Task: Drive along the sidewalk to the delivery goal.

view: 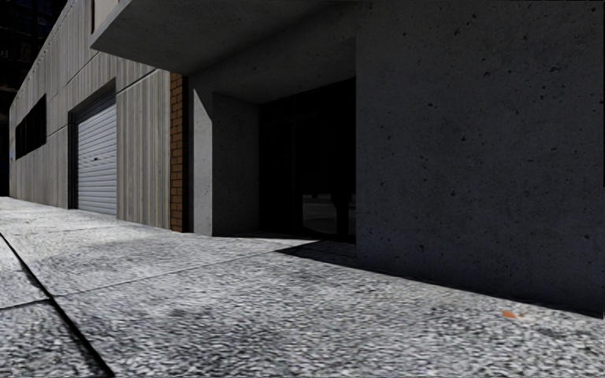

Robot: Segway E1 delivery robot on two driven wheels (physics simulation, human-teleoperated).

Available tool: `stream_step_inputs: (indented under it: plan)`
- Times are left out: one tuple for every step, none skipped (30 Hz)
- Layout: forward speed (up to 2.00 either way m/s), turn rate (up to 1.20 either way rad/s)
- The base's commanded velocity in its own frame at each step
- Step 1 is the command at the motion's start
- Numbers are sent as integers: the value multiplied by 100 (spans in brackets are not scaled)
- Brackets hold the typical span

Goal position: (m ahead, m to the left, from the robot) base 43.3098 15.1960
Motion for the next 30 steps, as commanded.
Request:
stream_step_inputs:
  plan:
    - [133, 97]
    - [133, 97]
    - [133, 97]
    - [133, 97]
    - [132, 97]
    - [128, 97]
    - [127, 97]
    - [126, 97]
    - [126, 97]
    - [125, 97]
    - [124, 97]
    - [124, 97]
    - [124, 97]
    - [124, 97]
    - [124, 97]
    - [124, 97]
    - [124, 97]
    - [124, 97]
    - [124, 97]
    - [124, 95]
    - [124, 91]
    - [124, 78]
    - [124, 78]
    - [123, 0]
    - [123, 0]
    - [123, 0]
    - [123, 0]
    - [123, 0]
    - [123, 0]
    - [123, 0]
